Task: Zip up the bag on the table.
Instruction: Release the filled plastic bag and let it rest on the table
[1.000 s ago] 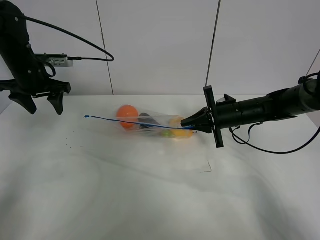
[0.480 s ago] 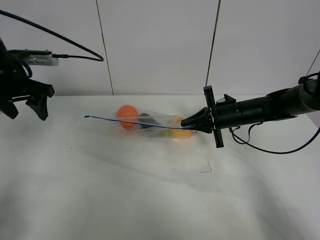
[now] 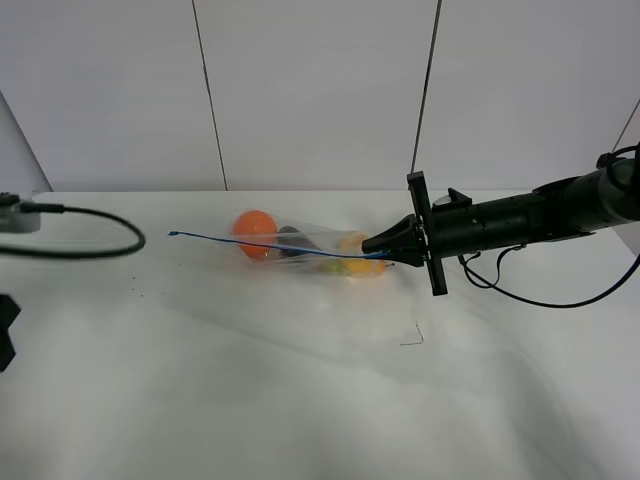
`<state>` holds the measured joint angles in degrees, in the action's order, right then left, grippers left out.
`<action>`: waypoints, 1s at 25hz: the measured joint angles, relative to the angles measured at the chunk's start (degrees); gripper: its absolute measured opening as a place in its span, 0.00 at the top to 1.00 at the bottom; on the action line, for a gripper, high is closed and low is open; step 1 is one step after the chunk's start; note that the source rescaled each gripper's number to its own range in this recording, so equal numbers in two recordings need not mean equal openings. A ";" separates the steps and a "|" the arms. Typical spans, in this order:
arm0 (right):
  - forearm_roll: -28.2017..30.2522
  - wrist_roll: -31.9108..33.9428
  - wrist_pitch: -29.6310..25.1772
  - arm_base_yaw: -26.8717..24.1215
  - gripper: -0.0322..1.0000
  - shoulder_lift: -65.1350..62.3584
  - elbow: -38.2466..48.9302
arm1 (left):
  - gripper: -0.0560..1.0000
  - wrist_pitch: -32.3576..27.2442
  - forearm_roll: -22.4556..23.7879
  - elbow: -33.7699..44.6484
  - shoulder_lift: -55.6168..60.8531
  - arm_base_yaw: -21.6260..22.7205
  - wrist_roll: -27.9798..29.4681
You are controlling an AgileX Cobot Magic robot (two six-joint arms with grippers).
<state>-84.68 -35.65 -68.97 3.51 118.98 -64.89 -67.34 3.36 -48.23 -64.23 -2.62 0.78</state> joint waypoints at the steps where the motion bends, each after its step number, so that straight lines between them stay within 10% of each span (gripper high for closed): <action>1: 0.00 0.00 0.00 0.00 0.97 0.00 0.00 | 0.00 0.17 0.00 2.67 3.14 0.00 0.00; 9: 0.00 0.00 0.00 0.00 0.97 0.00 0.00 | 0.00 7.89 -1.66 17.95 25.60 0.00 -0.29; 25: 0.00 0.00 0.00 0.00 0.97 0.00 0.00 | 0.00 6.97 -4.30 19.45 42.51 0.00 -3.49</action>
<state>-84.68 -35.65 -68.97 3.51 118.98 -64.89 -60.37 -0.94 -28.78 -21.72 -2.62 -2.71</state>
